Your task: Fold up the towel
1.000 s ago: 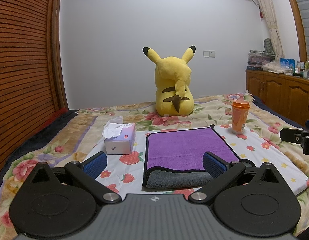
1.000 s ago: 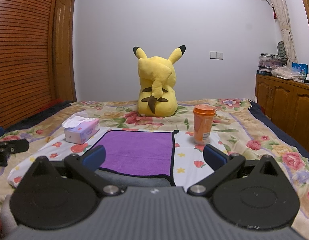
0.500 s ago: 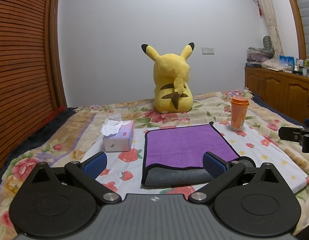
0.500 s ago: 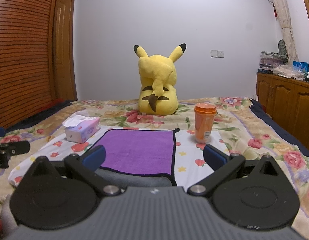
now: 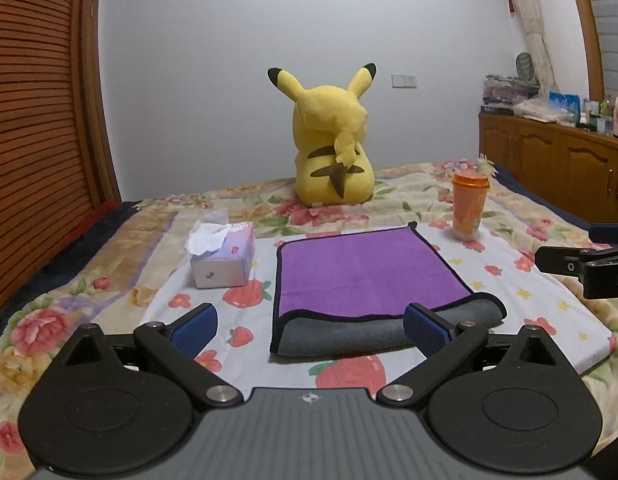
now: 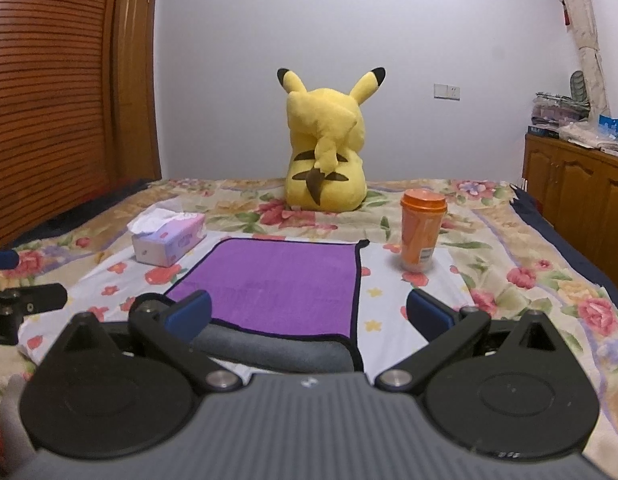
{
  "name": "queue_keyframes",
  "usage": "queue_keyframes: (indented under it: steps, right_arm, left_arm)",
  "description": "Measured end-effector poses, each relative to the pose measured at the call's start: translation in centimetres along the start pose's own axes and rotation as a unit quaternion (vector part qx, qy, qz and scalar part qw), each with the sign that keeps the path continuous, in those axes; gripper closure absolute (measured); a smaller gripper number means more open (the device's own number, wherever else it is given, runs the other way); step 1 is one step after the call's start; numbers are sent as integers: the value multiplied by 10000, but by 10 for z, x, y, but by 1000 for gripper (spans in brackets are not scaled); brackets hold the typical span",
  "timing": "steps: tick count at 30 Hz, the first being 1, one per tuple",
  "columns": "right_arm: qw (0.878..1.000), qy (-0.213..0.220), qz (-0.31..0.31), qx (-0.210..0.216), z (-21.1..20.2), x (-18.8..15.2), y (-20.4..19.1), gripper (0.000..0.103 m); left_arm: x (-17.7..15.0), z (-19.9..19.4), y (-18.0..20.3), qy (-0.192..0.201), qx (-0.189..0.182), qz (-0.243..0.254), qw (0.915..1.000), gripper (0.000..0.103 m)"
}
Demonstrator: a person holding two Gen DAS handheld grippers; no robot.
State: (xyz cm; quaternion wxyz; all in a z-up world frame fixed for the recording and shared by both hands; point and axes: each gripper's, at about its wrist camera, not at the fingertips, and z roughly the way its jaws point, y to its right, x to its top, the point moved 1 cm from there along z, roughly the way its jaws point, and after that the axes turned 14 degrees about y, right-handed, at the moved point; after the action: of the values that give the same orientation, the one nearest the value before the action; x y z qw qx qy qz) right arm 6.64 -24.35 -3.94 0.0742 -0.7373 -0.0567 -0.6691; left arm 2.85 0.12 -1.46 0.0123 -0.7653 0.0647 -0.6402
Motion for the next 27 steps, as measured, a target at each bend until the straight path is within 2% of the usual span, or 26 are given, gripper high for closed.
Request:
queue_keyframes:
  steps: [18, 27]
  right_arm:
    - [9989, -427, -67, 158, 31, -8, 4, 0]
    - [9981, -564, -138, 215, 49, -9, 9, 0]
  left_arm:
    - [-3, 30, -5, -282, -113, -55, 9995, 3]
    - [-3, 52, -15, -405, -103, -173, 9990, 9]
